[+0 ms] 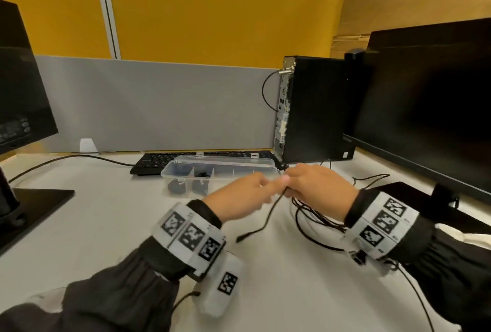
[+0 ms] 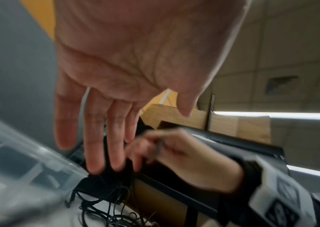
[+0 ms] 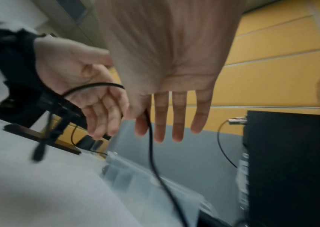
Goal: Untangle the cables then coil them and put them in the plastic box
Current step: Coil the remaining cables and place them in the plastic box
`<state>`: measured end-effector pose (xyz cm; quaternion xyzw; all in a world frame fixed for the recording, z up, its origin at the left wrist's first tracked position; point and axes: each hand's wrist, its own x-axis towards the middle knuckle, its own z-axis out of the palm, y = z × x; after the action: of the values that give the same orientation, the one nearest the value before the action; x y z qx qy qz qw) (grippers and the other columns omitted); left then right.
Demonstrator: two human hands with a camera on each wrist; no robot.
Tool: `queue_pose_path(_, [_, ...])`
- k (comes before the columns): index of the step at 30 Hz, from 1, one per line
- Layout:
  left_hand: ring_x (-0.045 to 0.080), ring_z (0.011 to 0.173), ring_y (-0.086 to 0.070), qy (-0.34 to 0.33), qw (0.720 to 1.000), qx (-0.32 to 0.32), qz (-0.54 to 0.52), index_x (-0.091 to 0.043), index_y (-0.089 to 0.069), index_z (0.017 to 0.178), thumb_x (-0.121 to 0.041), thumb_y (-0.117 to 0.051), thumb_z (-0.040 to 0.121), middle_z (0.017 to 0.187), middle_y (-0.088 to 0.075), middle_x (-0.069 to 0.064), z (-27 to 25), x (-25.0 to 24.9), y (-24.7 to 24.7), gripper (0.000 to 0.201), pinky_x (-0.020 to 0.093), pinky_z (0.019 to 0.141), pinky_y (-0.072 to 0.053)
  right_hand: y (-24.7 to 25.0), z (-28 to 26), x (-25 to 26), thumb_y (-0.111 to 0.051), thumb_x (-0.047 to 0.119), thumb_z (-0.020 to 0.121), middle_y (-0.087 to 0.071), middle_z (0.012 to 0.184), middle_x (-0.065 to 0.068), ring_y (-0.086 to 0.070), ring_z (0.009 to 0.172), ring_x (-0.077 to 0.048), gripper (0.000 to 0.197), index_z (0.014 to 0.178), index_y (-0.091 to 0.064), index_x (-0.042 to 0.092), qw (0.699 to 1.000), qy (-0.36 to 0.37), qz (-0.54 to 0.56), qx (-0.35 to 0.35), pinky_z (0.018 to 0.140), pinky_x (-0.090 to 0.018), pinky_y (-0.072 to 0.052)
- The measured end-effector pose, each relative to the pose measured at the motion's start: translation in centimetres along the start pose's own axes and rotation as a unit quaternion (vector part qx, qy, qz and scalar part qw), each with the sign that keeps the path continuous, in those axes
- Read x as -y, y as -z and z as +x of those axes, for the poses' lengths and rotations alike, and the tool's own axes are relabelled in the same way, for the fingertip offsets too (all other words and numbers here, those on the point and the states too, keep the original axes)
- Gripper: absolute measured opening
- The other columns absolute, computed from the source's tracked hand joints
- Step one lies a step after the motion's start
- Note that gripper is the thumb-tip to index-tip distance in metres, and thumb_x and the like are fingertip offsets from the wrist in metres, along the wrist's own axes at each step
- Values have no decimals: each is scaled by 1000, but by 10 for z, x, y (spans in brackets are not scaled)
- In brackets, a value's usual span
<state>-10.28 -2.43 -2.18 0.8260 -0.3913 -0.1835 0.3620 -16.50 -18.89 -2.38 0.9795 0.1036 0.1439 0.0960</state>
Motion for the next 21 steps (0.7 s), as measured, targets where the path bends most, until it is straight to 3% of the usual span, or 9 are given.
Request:
queue_pose_path(3, [11, 55, -49, -13, 999, -10, -45, -17, -48, 97, -31, -36, 100, 67, -55, -1, 4, -9, -3, 19, 26, 59, -45, 5, 12, 10, -45, 20, 97, -59, 98, -3, -54, 93, -18, 17, 104, -59, 14, 997, -24, 29, -60, 73, -26, -38])
queue_pose_path(6, [7, 44, -29, -22, 976, -73, -204, -17, -50, 76, -15, -37, 98, 53, -34, -7, 6, 0, 17, 26, 18, 39, -26, 6, 11, -3, -41, 25, 98, -60, 79, -1, -57, 74, -17, 27, 86, -59, 10, 965, -84, 226, -102, 72, -28, -47])
queue_pose_path(7, [5, 39, -24, -34, 959, -100, -264, -18, -49, 71, -12, -37, 98, 48, -31, -10, 5, 4, 28, 30, 14, 36, -20, 4, 9, -10, -40, 26, 99, -59, 73, 1, -57, 69, -13, 30, 80, -57, 12, 954, -89, 280, -64, 70, -21, -46])
queue_pose_path(9, [3, 34, -19, -48, 916, -169, -359, -20, -43, 64, -8, -37, 96, 43, -26, -12, 0, 13, 57, 35, 10, 35, -13, -5, 0, -20, -37, 28, 100, -59, 67, 6, -54, 63, -5, 35, 71, -54, 19, 950, -92, 288, 77, 69, -11, -42])
queue_pose_path(12, [3, 30, -17, -64, 830, -270, -484, -20, -38, 68, -14, -34, 99, 40, -25, -10, -11, 34, 106, 32, 14, 31, -10, -26, -14, -37, -34, 32, 101, -62, 74, 8, -53, 69, -5, 35, 72, -52, 25, 940, -116, 212, 243, 76, -14, -39])
queue_pose_path(14, [3, 30, -16, -74, 757, -337, -555, -20, -39, 70, -18, -31, 101, 39, -23, -10, -22, 51, 134, 32, 16, 31, -9, -37, -23, -55, -33, 32, 101, -64, 81, 6, -55, 74, -6, 31, 79, -54, 24, 930, -162, 210, 253, 80, -18, -40])
queue_pose_path(18, [6, 32, -16, -79, 635, -487, -595, -22, -43, 74, -22, -27, 101, 37, -23, -8, -46, 77, 168, 31, 18, 34, -10, -39, -36, -87, -31, 32, 101, -62, 90, -1, -57, 81, -12, 29, 80, -50, 30, 915, -304, 220, 151, 73, -20, -42])
queue_pose_path(19, [6, 33, -18, -75, 622, -511, -589, -23, -47, 77, -24, -28, 101, 38, -24, -8, -48, 76, 168, 30, 18, 35, -11, -37, -36, -89, -30, 31, 102, -62, 91, -2, -56, 81, -12, 29, 80, -49, 30, 915, -318, 205, 138, 69, -19, -40])
queue_pose_path(21, [5, 35, -22, -74, 645, -535, -541, -24, -53, 86, -25, -33, 100, 43, -34, -9, -47, 66, 155, 25, 17, 36, -15, -29, -28, -81, -26, 32, 102, -59, 87, 1, -55, 81, -14, 28, 91, -52, 26, 924, -326, 165, 113, 69, -19, -40])
